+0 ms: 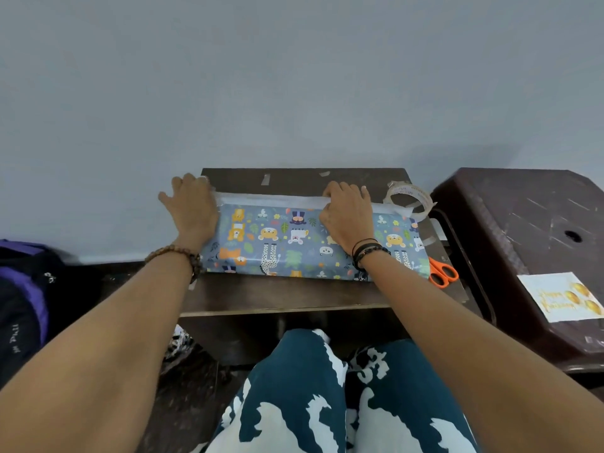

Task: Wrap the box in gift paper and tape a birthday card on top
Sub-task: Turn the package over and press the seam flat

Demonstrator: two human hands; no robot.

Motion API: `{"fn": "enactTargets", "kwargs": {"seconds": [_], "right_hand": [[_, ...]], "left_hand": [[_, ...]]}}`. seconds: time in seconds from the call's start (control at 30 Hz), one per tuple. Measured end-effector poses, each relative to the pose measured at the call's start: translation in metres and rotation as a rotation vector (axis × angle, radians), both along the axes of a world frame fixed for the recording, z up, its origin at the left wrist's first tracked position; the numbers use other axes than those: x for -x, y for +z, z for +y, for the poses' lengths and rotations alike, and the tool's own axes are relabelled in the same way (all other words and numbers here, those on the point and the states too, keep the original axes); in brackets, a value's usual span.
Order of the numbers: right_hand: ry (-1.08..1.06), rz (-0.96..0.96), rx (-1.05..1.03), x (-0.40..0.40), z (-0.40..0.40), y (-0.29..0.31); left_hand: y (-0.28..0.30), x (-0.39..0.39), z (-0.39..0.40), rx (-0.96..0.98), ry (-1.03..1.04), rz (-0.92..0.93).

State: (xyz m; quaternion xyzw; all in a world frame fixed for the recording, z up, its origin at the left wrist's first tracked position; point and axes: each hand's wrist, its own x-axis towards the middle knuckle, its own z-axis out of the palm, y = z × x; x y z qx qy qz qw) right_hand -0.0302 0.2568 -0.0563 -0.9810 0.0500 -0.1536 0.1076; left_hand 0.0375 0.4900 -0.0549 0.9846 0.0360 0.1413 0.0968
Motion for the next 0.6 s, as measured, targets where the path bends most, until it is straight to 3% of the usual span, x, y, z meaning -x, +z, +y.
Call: {"fn": "enactTargets", "kwargs": {"seconds": [0.13, 0.23, 0.33, 0.47, 0.6], "right_hand": [[0.016, -0.027, 0.004, 0.002, 0.001, 0.001], [0.001, -0.016, 0.029, 0.006, 0.003, 0.001], [-0.004, -0.017, 0.006, 0.006, 0.005, 0.002], [0.108, 0.025, 0.018, 0.005, 0.003, 0.006], [0.190, -0.036, 0.208, 0.012, -0.001, 0.011]], "left_hand": [[0.020, 0.003, -0.038, -0.016, -0.464, -0.082], [0.023, 0.038, -0.082, 0.101, -0.638, -0.056], [0.003, 0.083, -0.101, 0.246, -0.655, -0.197], [-0.023, 0.104, -0.098, 0.057, -0.630, -0.181], [-0.026, 0.108, -0.095, -0.082, -0.607, -0.068]]}}
